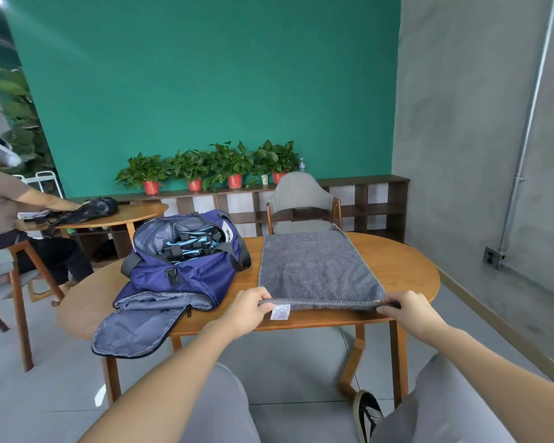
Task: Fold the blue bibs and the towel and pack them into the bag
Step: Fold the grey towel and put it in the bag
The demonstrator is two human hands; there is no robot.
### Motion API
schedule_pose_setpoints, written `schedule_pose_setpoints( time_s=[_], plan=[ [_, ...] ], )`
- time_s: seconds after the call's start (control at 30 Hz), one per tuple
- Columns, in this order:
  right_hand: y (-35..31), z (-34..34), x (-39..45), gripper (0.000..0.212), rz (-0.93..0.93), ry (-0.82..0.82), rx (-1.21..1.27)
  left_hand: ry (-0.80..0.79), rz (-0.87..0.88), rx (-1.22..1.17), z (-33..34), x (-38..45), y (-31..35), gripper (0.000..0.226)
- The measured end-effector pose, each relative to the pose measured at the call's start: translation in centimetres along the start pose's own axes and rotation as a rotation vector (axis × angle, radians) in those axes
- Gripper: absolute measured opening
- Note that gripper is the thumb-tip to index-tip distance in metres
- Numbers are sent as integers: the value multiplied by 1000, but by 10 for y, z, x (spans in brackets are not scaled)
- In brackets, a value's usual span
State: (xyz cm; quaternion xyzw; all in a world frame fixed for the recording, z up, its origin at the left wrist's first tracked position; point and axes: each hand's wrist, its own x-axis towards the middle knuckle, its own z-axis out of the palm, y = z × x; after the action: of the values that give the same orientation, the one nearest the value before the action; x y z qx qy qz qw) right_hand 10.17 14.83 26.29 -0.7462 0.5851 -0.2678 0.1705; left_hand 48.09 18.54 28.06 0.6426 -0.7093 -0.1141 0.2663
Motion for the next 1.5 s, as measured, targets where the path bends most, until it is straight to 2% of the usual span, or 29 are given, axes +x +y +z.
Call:
schedule_pose_setpoints(
  time_s=[0.13, 0.23, 0.4, 0.53, 0.7, 0.83, 1.03, 1.17, 1.23, 1.33, 1.5],
  plan=[
    [-15, -30, -3, 5, 28, 8, 239, 63, 17, -85, -18, 2, 9, 5],
    [-28, -53, -3, 19, 54, -37, 410, 95, 34, -191, -33, 7, 19, 8],
    [-34, -76, 8, 25, 79, -78, 625, 68, 32, -298, -47, 21, 24, 10],
    [-33, -81, 26, 32, 95, -74, 613, 89, 41, -327, -52, 41, 21, 9],
    [-33, -79, 78, 16, 95, -55, 583, 168, 21, -258, -56, 82, 17, 10],
    [-31, -74, 131, 13, 106, -68, 615, 220, -26, -220, -54, 125, 8, 14],
    [-37, -80, 254, 18, 114, -56, 736, 320, -63, -421, -57, 232, -10, 9],
    [-13, -42, 338, 14, 118, -2, 525, 340, -126, -281, -22, 310, -46, 6],
    [10, -7, 371, 14, 130, -23, 336, 250, -184, -187, 11, 340, -76, 3],
    [42, 49, 401, 11, 140, -110, 137, 120, -284, -121, 59, 363, -115, 10],
    [78, 93, 417, 14, 62, -111, 40, 147, -192, 49, 95, 378, -146, 8]
  ],
)
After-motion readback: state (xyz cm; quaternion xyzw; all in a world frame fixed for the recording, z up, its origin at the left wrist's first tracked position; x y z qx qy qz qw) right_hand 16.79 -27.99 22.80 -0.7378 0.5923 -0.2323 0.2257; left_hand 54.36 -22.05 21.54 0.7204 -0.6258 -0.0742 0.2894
